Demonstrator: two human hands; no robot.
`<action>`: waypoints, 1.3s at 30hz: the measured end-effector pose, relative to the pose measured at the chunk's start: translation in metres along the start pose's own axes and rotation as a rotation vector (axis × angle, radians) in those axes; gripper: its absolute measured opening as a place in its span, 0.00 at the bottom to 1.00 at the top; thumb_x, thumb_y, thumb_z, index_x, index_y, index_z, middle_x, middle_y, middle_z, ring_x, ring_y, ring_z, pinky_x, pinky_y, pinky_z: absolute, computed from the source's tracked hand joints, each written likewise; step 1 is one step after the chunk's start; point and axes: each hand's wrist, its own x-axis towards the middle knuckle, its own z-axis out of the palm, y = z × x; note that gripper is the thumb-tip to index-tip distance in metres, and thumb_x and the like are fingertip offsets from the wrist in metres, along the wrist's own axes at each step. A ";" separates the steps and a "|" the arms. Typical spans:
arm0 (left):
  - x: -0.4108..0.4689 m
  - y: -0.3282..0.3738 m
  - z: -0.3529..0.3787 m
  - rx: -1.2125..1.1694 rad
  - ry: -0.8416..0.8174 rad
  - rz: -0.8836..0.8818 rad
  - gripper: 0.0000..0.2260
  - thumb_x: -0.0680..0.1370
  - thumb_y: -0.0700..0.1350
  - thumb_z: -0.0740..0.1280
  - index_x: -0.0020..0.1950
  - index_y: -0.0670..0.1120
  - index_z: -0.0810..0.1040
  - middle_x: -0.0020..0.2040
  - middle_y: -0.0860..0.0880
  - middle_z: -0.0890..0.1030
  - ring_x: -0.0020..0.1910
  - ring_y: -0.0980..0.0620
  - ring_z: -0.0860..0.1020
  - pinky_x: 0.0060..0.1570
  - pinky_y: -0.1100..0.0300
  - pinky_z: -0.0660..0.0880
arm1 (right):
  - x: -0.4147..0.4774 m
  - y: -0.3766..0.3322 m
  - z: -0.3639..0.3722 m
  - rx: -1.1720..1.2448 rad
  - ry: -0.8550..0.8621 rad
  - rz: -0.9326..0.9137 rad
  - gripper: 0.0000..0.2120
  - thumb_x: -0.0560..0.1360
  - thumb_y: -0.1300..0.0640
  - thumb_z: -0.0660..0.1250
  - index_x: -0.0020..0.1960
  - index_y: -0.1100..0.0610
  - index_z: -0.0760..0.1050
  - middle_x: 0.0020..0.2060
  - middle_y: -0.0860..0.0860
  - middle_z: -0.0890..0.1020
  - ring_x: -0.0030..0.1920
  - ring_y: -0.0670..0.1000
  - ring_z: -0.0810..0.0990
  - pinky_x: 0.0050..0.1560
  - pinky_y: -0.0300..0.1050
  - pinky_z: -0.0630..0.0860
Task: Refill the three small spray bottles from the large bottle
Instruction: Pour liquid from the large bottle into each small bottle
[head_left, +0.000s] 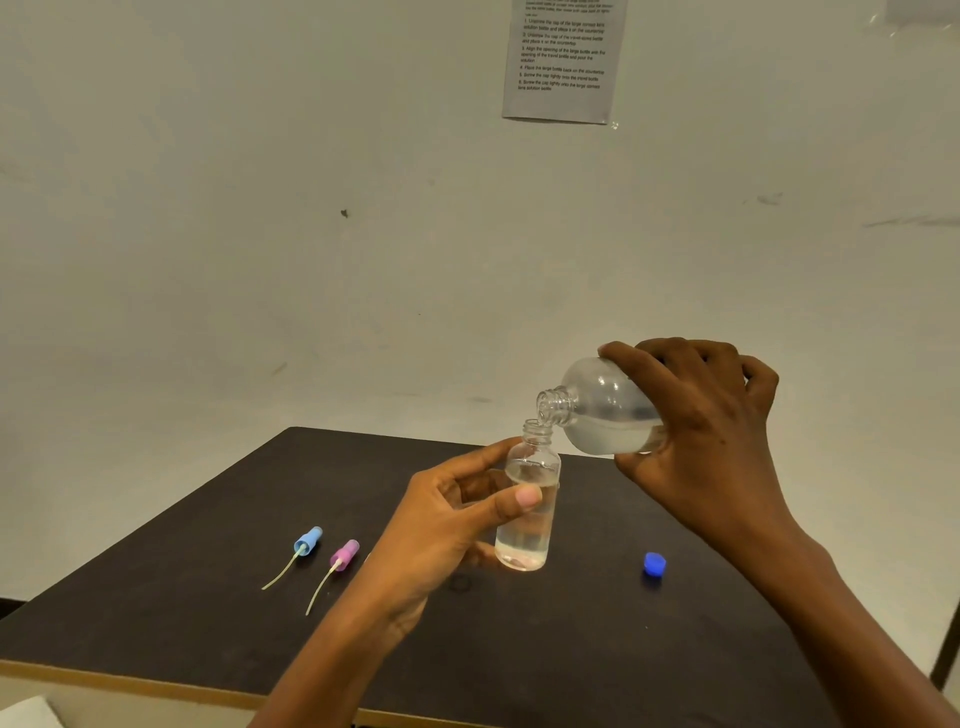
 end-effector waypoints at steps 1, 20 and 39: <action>0.000 0.000 0.000 0.000 -0.001 -0.002 0.20 0.62 0.49 0.72 0.53 0.59 0.78 0.51 0.53 0.85 0.51 0.53 0.83 0.37 0.56 0.81 | 0.000 0.000 0.000 -0.001 0.000 -0.001 0.41 0.53 0.63 0.78 0.62 0.48 0.66 0.52 0.53 0.78 0.55 0.54 0.67 0.52 0.49 0.56; 0.000 -0.001 -0.001 -0.004 -0.006 -0.006 0.21 0.61 0.49 0.72 0.54 0.58 0.78 0.51 0.51 0.85 0.51 0.51 0.83 0.36 0.56 0.80 | 0.001 0.000 0.000 -0.009 -0.002 -0.008 0.41 0.53 0.62 0.79 0.62 0.48 0.66 0.52 0.54 0.78 0.55 0.54 0.67 0.52 0.49 0.56; 0.001 -0.002 0.000 -0.004 0.001 -0.006 0.21 0.62 0.48 0.72 0.54 0.58 0.78 0.50 0.51 0.85 0.50 0.52 0.83 0.35 0.57 0.80 | 0.001 0.000 0.001 -0.020 0.001 -0.008 0.40 0.53 0.62 0.79 0.62 0.48 0.67 0.52 0.53 0.78 0.55 0.54 0.68 0.53 0.48 0.56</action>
